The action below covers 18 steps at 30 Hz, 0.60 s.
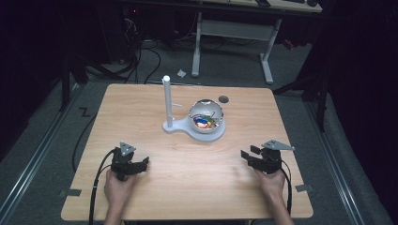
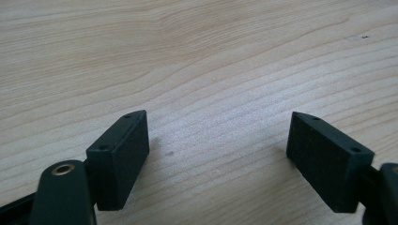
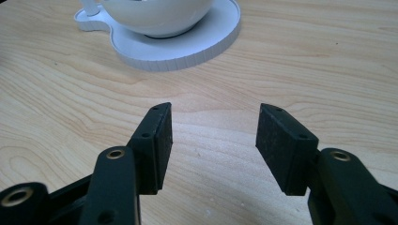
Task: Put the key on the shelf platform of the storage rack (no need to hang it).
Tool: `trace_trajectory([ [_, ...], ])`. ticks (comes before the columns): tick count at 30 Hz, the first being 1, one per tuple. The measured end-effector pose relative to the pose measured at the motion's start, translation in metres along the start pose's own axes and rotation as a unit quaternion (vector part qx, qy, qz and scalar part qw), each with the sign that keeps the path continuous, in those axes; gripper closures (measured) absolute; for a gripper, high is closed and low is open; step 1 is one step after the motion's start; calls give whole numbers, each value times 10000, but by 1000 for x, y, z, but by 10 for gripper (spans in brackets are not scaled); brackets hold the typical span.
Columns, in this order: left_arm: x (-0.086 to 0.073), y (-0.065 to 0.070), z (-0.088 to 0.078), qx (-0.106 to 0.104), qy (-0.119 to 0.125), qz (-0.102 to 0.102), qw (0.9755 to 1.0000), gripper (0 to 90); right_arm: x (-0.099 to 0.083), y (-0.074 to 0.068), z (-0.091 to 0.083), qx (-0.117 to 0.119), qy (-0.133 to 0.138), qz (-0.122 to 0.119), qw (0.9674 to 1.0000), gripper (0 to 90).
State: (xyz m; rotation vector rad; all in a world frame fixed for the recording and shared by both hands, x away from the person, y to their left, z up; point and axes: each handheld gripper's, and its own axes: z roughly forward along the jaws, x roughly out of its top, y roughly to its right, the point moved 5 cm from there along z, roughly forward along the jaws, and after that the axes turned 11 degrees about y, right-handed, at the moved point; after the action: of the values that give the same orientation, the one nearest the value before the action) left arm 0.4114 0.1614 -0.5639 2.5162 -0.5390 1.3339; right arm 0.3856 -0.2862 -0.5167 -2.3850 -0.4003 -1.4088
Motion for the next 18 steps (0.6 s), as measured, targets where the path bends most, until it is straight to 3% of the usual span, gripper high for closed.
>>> trace_trajectory([
  [18,0,0,0,0,2,-2,10000,219,-19,-3,21,-139,-343,-208,9991,466],
])
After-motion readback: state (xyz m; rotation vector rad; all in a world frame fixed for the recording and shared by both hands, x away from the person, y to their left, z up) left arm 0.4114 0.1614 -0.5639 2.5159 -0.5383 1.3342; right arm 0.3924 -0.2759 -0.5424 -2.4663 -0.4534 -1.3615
